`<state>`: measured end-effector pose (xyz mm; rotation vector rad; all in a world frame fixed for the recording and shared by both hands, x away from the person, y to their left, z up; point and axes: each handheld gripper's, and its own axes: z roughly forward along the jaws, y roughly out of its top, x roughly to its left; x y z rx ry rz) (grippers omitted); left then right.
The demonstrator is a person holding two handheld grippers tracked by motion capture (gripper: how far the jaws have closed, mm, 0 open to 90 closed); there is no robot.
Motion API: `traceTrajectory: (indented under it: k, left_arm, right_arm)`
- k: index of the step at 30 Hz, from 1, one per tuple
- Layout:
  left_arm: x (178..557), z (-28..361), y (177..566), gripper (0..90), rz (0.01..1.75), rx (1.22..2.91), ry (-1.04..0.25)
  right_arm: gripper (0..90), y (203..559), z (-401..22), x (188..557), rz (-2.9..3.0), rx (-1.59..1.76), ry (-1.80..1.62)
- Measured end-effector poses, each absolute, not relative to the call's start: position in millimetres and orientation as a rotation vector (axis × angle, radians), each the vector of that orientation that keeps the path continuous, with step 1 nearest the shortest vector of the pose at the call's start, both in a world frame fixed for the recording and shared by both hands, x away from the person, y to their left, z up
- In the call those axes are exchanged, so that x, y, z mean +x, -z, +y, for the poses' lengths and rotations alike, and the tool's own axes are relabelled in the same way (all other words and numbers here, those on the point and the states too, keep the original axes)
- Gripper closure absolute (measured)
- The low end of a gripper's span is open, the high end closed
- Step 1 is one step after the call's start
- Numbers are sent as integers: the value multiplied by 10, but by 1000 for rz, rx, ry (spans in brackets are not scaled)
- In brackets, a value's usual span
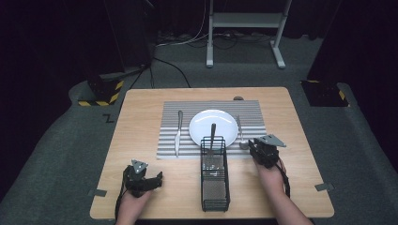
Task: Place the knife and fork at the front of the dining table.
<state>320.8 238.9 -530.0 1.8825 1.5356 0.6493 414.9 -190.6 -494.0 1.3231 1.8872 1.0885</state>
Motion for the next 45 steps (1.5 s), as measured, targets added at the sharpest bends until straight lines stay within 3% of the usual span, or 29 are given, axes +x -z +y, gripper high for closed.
traceTrajectory:
  k: [13, 25, 32, 45]
  left_arm:
    - [3208, 2389, 5300, 73, 1536, 1883, -650]
    - [3208, 2389, 5300, 73, 1536, 1883, -649]
    - [3208, 2389, 5300, 72, 1536, 1884, -649]
    - [3208, 2389, 5300, 72, 1535, 1884, -649]
  right_arm:
    - [609, 4320, -1551, 3553, 1735, 1042, -1448]
    - [588, 4029, -1024, 3683, 1793, 926, -1564]
    - [622, 4049, -805, 3894, 1865, 945, -1525]
    - [768, 4130, -807, 3866, 1883, 929, -1517]
